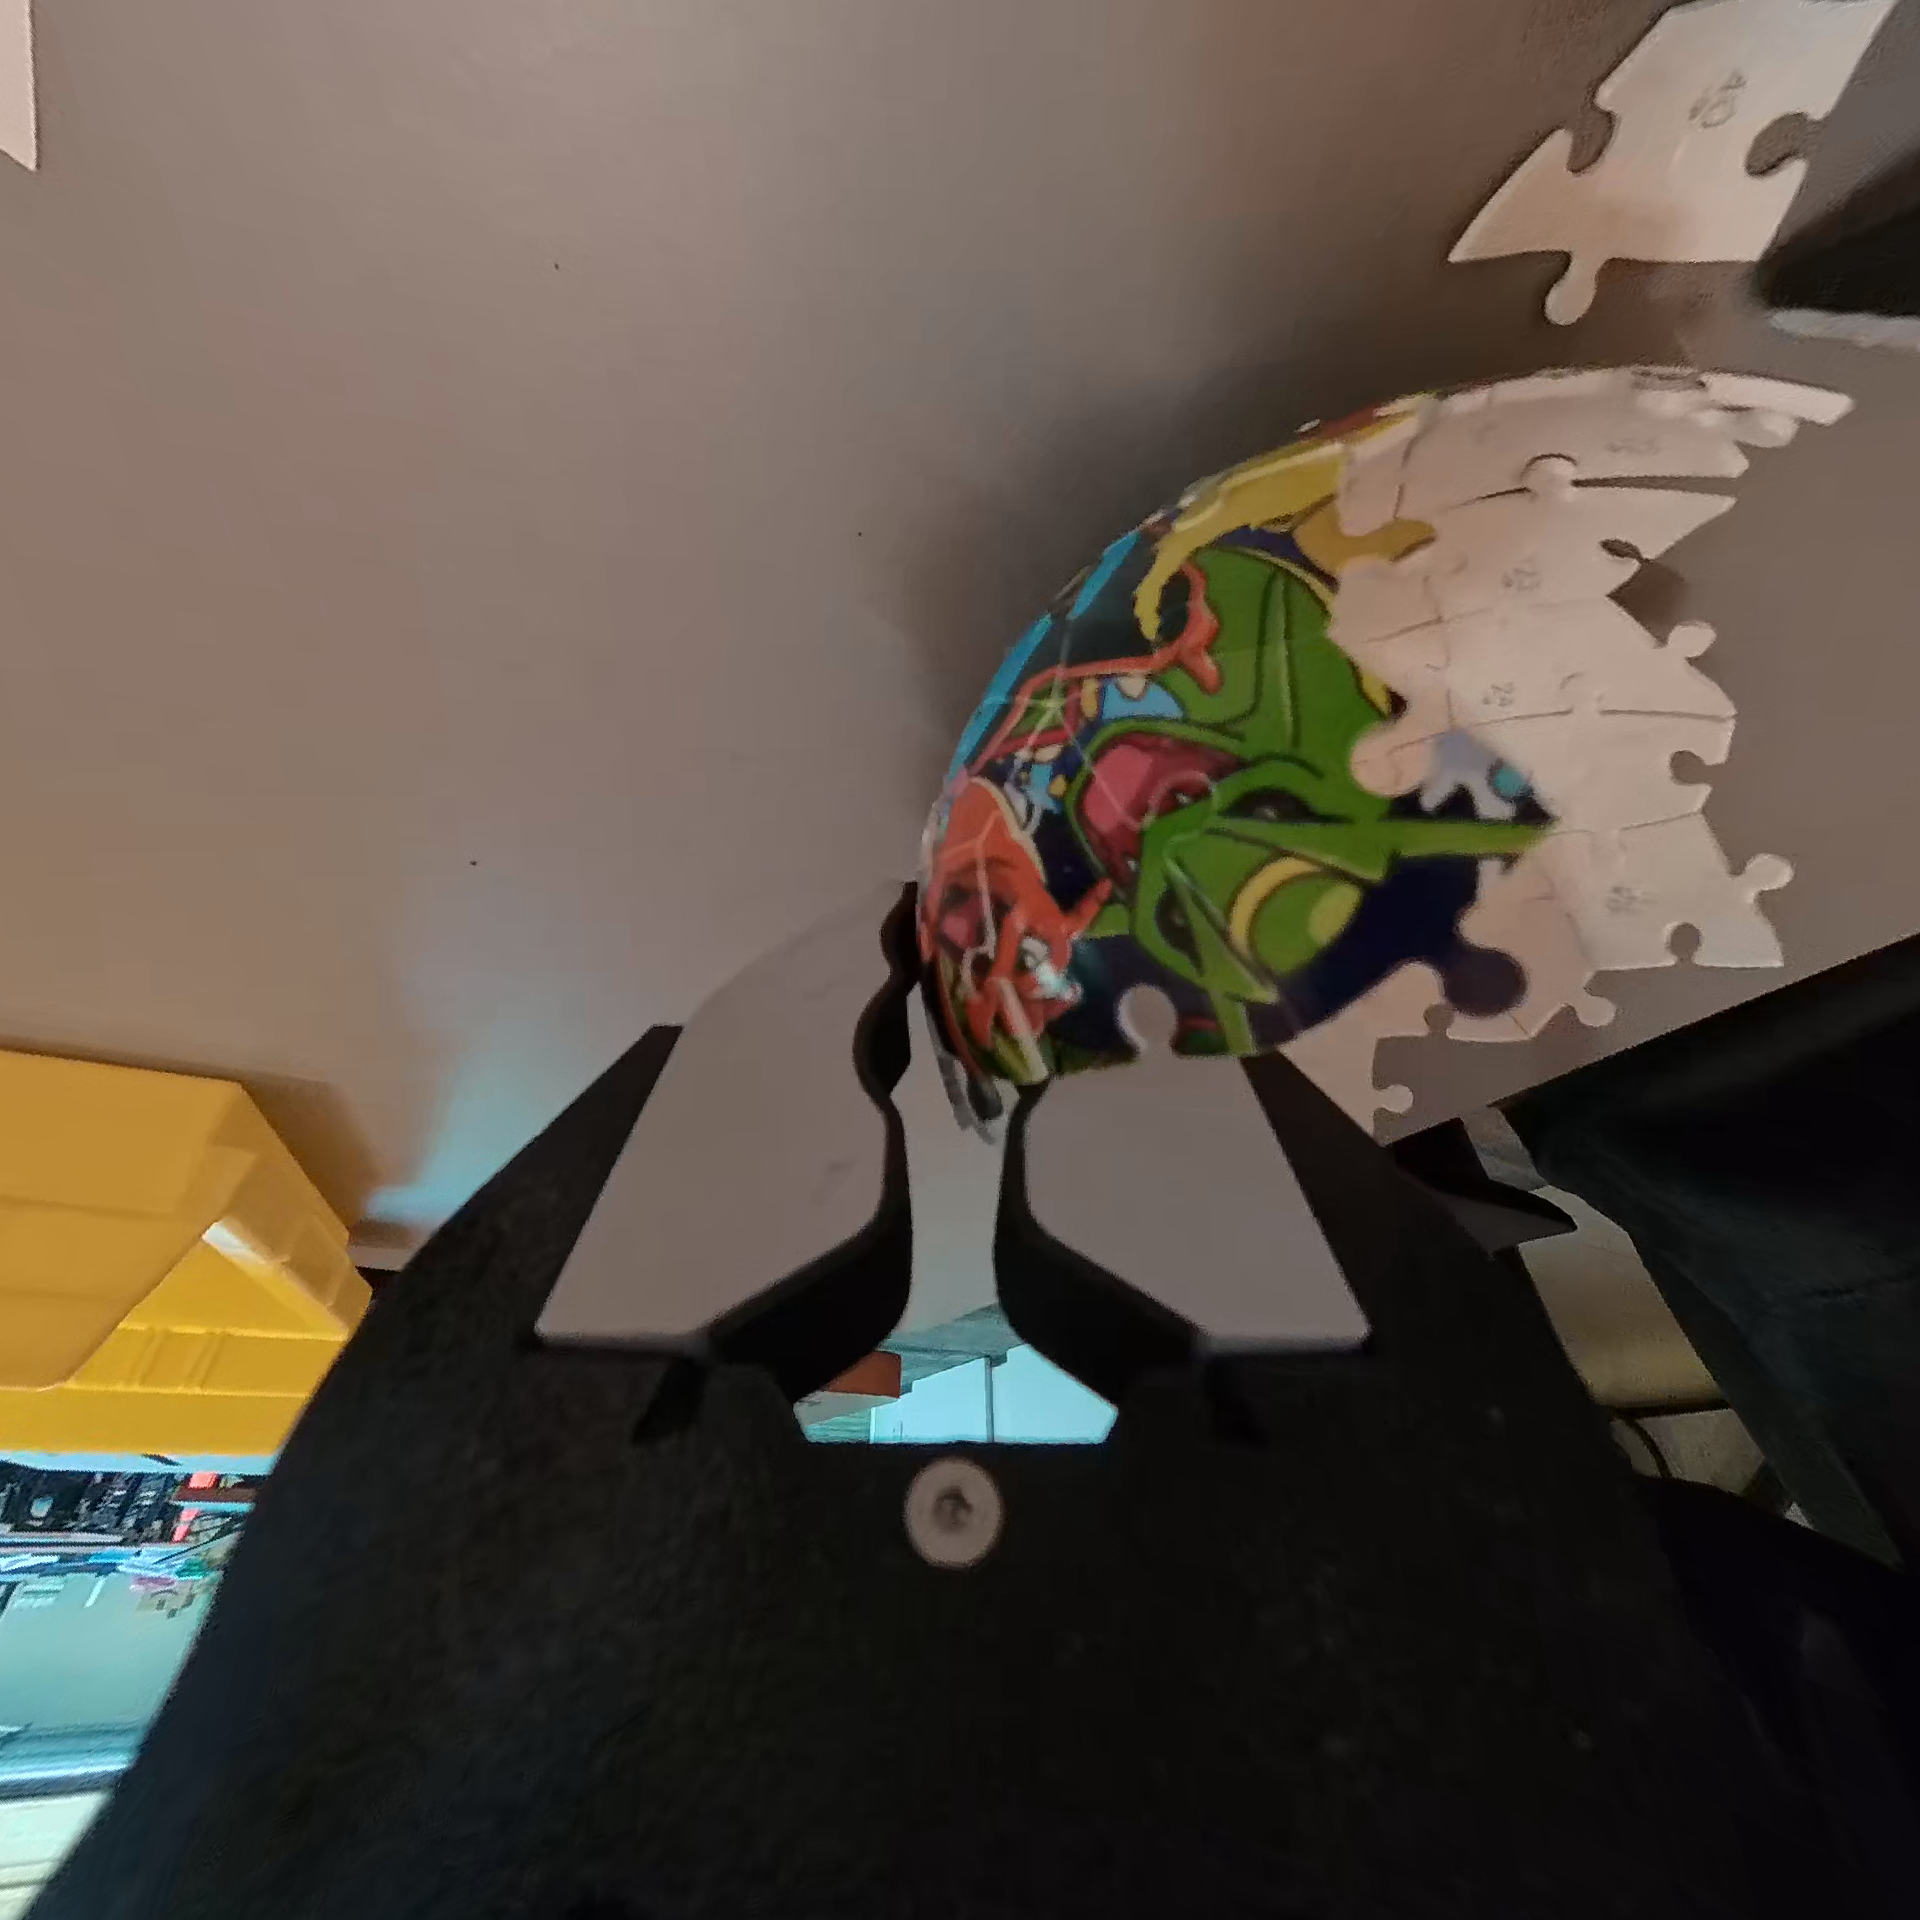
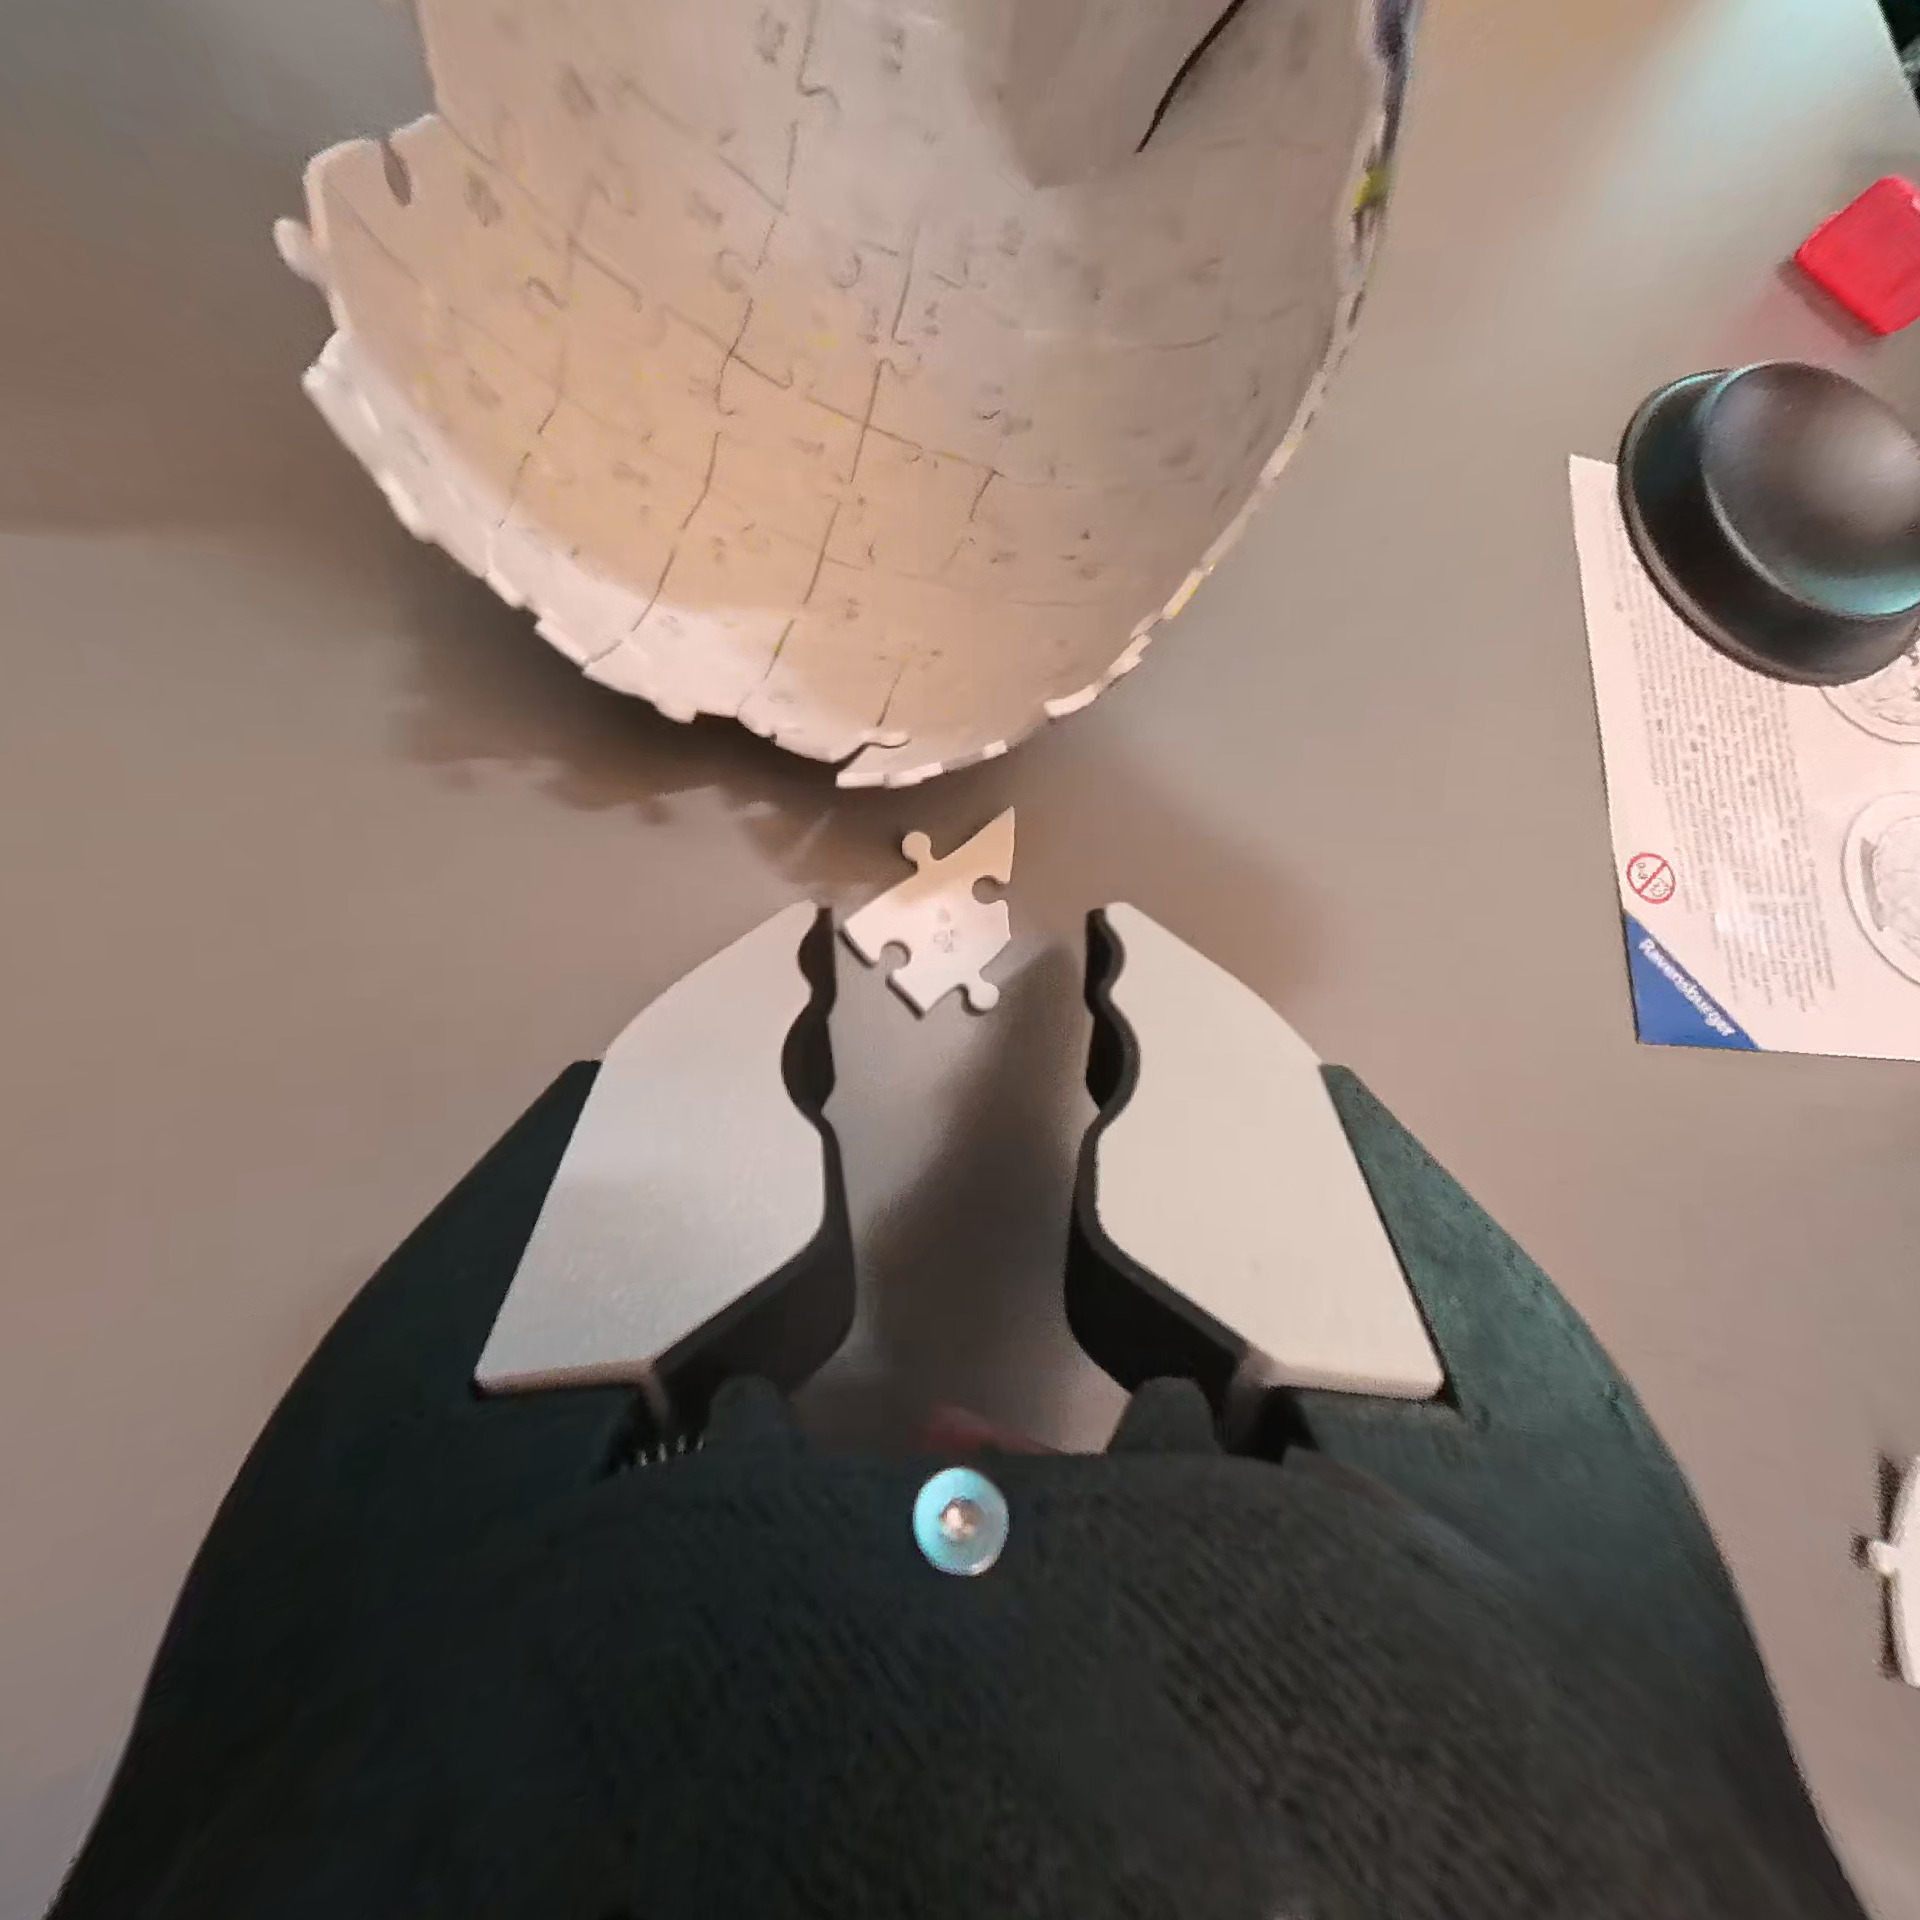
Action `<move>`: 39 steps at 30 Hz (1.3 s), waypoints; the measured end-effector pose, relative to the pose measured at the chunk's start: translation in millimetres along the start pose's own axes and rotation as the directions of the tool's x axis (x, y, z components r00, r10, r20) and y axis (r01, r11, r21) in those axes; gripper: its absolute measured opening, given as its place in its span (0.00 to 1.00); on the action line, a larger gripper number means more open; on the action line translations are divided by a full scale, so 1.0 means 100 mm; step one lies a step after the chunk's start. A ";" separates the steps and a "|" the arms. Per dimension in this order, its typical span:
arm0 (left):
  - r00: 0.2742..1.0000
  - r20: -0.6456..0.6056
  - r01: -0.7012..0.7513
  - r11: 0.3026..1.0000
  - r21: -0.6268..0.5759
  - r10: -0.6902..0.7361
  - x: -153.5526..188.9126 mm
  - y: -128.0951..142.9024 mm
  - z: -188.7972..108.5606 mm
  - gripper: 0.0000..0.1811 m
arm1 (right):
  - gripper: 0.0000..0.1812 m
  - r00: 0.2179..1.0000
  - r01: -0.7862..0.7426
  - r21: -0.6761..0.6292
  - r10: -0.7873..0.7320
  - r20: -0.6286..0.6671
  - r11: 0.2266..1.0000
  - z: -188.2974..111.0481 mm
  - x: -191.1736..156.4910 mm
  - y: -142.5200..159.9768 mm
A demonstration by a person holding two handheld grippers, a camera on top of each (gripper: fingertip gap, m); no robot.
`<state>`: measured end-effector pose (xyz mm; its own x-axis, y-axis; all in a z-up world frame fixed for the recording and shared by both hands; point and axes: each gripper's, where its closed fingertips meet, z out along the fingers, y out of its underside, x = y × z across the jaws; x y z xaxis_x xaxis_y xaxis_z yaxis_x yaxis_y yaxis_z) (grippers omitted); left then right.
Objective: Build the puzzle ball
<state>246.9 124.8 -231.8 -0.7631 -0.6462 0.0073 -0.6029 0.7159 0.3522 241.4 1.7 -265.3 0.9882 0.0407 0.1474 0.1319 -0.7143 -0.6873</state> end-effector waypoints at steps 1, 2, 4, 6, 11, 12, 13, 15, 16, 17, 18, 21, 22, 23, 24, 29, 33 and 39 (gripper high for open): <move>1.000 -0.003 0.005 1.000 0.003 -0.005 0.01 0.00 0.00 0.07 | 0.27 1.000 -0.015 -0.011 0.015 -0.003 1.000 0.03 0.01 0.01; 1.000 -0.006 0.008 1.000 0.006 -0.008 0.01 0.01 0.00 0.07 | 0.28 1.000 -0.028 -0.028 0.028 -0.009 0.999 0.05 0.02 0.03; 1.000 -0.014 0.019 1.000 0.012 -0.019 0.02 0.02 0.01 0.08 | 0.28 0.998 -0.069 -0.018 0.069 -0.007 0.997 0.07 0.03 0.03; 0.999 -0.024 0.028 1.000 0.015 -0.027 0.03 0.04 0.01 0.09 | 0.23 0.995 -0.093 -0.019 0.094 0.019 0.995 0.08 0.01 0.04; 0.998 -0.042 0.043 0.998 0.041 -0.041 0.04 0.06 0.00 0.13 | 0.15 0.986 -0.157 0.018 0.156 0.057 0.987 0.08 -0.01 0.05; 0.998 -0.046 0.044 0.998 0.047 -0.042 0.05 0.06 0.00 0.13 | 0.15 0.985 -0.163 0.018 0.161 0.055 0.987 0.07 -0.01 0.05; 0.998 -0.047 0.045 0.998 0.051 -0.043 0.06 0.07 0.00 0.14 | 0.15 0.986 -0.159 0.016 0.158 0.050 0.987 0.07 -0.01 0.06; 0.998 -0.041 0.050 0.997 0.060 -0.047 0.06 0.08 -0.01 0.16 | 0.15 0.988 -0.150 0.010 0.149 0.032 0.989 0.05 -0.01 0.07; 0.998 -0.037 0.053 0.996 0.065 -0.051 0.06 0.09 -0.02 0.17 | 0.14 0.989 -0.147 0.004 0.147 0.019 0.989 0.04 0.00 0.08; 0.998 -0.034 0.055 0.996 0.071 -0.052 0.06 0.10 -0.03 0.19 | 0.14 0.989 -0.146 -0.002 0.146 0.008 0.989 0.03 0.00 0.09; 0.998 -0.032 0.056 0.995 0.080 -0.053 0.06 0.10 -0.04 0.20 | 0.14 0.989 -0.148 -0.008 0.148 0.000 0.989 0.01 0.00 0.11; 0.998 -0.036 0.059 0.991 0.123 -0.055 0.07 0.12 -0.09 0.23 | 0.14 0.987 -0.156 -0.017 0.155 -0.032 0.988 -0.05 0.02 0.16; 0.997 -0.038 0.067 0.987 0.143 -0.062 0.07 0.12 -0.10 0.24 | 0.14 0.986 -0.162 -0.010 0.161 -0.036 0.987 -0.08 0.02 0.16; 0.997 -0.042 0.074 0.984 0.165 -0.068 0.07 0.12 -0.12 0.25 | 0.14 0.984 -0.171 0.003 0.171 -0.047 0.985 -0.11 0.03 0.15; 0.996 -0.046 0.080 0.979 0.186 -0.073 0.08 0.12 -0.14 0.25 | 0.14 0.983 -0.176 0.019 0.177 -0.057 0.984 -0.15 0.03 0.14; 0.994 -0.076 0.098 0.955 0.281 -0.080 0.12 0.15 -0.21 0.27 | 0.13 0.976 -0.160 0.059 0.167 -0.141 0.985 -0.34 0.07 0.08; 0.993 -0.056 0.116 0.916 0.385 -0.102 0.12 0.25 -0.36 0.29 | 0.04 0.957 -0.101 0.088 0.121 -0.262 0.991 -0.55 0.13 -0.01; 0.988 -0.024 0.139 0.801 0.583 -0.154 0.16 0.44 -0.67 0.29 | 0.00 0.952 -0.088 0.034 0.094 -0.291 0.996 -0.59 0.07 0.06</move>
<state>223.7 128.1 -153.8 -0.6558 -0.7546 -0.0245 -0.7242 0.6378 -0.2622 244.5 -43.3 -226.4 0.9308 -0.2320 0.2826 0.0469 -0.6909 -0.7215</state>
